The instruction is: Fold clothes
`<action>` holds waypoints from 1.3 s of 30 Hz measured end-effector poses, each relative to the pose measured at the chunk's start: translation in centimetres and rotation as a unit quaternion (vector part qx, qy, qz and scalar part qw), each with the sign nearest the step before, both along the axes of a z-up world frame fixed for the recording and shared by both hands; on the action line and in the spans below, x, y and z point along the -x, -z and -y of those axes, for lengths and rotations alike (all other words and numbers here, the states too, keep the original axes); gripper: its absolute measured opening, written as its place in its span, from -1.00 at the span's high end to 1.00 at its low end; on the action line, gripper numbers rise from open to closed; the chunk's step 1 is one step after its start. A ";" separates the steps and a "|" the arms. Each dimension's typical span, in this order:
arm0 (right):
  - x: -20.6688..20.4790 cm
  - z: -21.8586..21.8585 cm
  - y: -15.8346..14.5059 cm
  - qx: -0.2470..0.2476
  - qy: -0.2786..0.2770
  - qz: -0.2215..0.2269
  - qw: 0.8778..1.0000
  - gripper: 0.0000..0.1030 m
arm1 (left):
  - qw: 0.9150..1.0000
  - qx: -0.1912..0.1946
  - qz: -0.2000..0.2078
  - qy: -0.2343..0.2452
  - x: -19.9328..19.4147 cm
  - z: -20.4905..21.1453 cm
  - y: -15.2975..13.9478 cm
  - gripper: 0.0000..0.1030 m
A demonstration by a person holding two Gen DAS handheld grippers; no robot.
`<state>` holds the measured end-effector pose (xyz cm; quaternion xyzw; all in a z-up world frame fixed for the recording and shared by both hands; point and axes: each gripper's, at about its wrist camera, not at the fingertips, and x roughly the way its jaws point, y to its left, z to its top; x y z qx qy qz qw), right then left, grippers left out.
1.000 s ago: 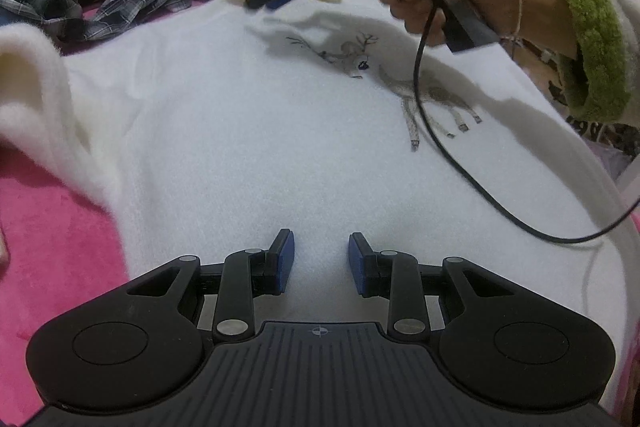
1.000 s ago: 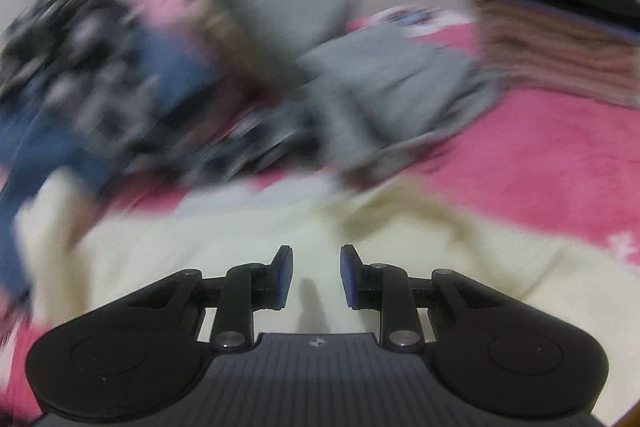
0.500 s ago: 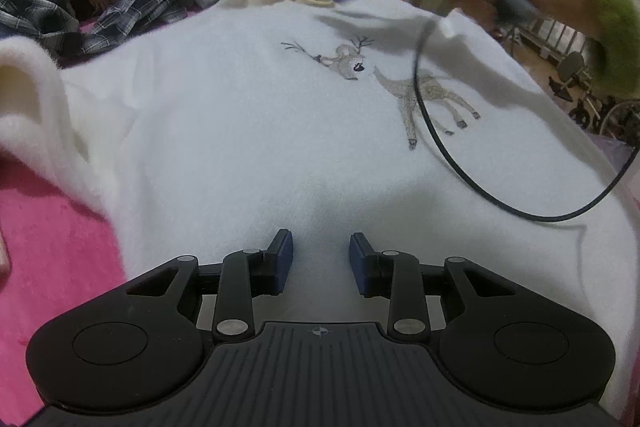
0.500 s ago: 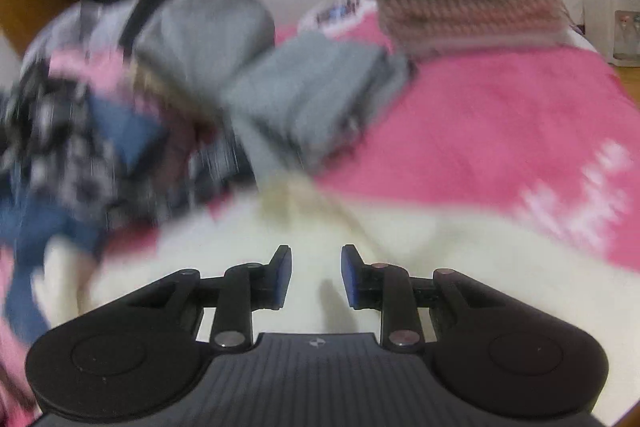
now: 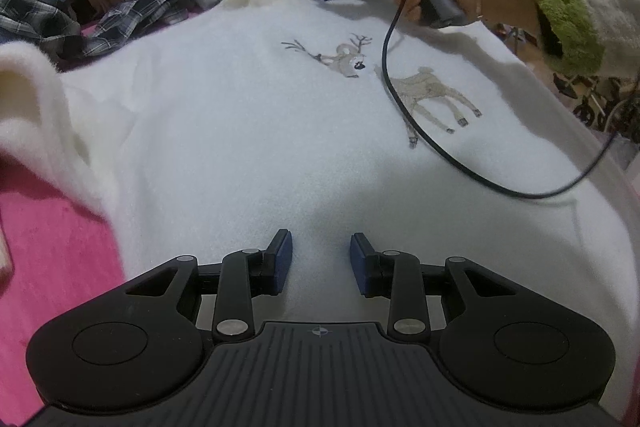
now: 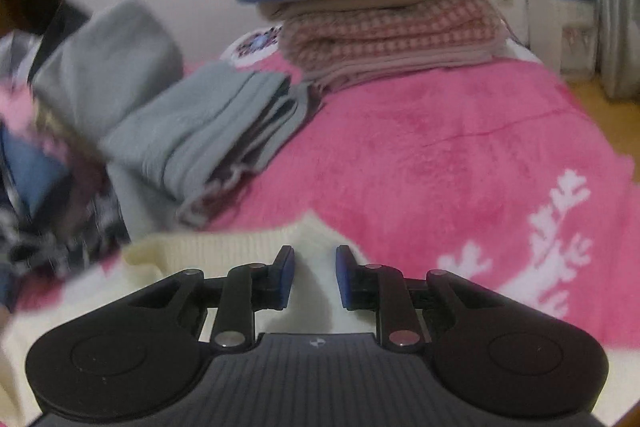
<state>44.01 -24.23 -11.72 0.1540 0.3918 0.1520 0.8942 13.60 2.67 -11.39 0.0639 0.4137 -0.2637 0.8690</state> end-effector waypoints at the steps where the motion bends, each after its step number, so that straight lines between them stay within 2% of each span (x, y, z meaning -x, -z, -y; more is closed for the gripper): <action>1: 0.9 0.5 -0.5 -0.010 0.001 0.005 1.000 0.50 | 1.000 0.002 0.000 0.000 0.0 -0.1 0.0 0.37; 3: 2.9 1.5 -1.5 -0.018 -0.002 0.011 1.000 0.48 | 1.000 0.005 -0.001 0.002 0.0 -0.2 0.1 0.37; 8: 9.0 6.1 -2.2 -0.006 0.008 -0.056 0.998 0.47 | 1.000 0.010 -0.007 0.009 -0.3 -0.5 0.1 0.37; 12: 10.5 8.3 -1.0 0.014 0.019 -0.077 0.997 0.54 | 1.000 0.007 -0.008 0.015 -0.4 -0.4 0.1 0.37; 14: 9.0 8.4 -0.3 0.017 0.037 -0.069 0.997 0.69 | 1.000 0.004 -0.008 0.017 -0.4 -0.3 0.1 0.37; 18: 5.3 7.8 -0.5 0.056 0.074 -0.020 0.995 0.71 | 1.000 0.004 -0.009 0.014 -0.4 -0.3 0.1 0.37; 21: 5.3 8.3 -1.4 0.053 0.111 -0.012 0.992 0.70 | 1.000 0.005 -0.006 0.011 -0.2 -0.3 0.1 0.37; 23: 6.8 8.4 -2.9 0.075 0.140 0.012 0.987 0.49 | 1.000 0.006 -0.007 0.009 -0.3 -0.3 0.1 0.37; 24: 7.8 8.6 -3.5 0.083 0.143 0.021 0.986 0.47 | 1.000 0.007 -0.011 0.008 -0.4 -0.3 0.0 0.37; 29: 11.9 8.5 -4.8 -0.007 0.088 -0.009 0.996 0.44 | 0.999 0.025 -0.039 -0.009 -1.2 -0.9 -0.4 0.36; 33: 15.0 5.0 -5.1 -0.043 0.013 -0.025 0.999 0.40 | 0.997 0.034 -0.040 -0.049 -1.3 -1.8 -1.4 0.36; 36: 16.2 1.1 -5.1 -0.069 -0.050 -0.050 0.995 0.39 | 0.993 0.041 -0.024 -0.104 -0.9 -4.0 -2.3 0.34; 39: 17.1 -3.0 -5.0 -0.095 -0.117 -0.075 0.986 0.39 | 0.979 0.055 -0.024 -0.193 -0.4 -7.4 -3.0 0.32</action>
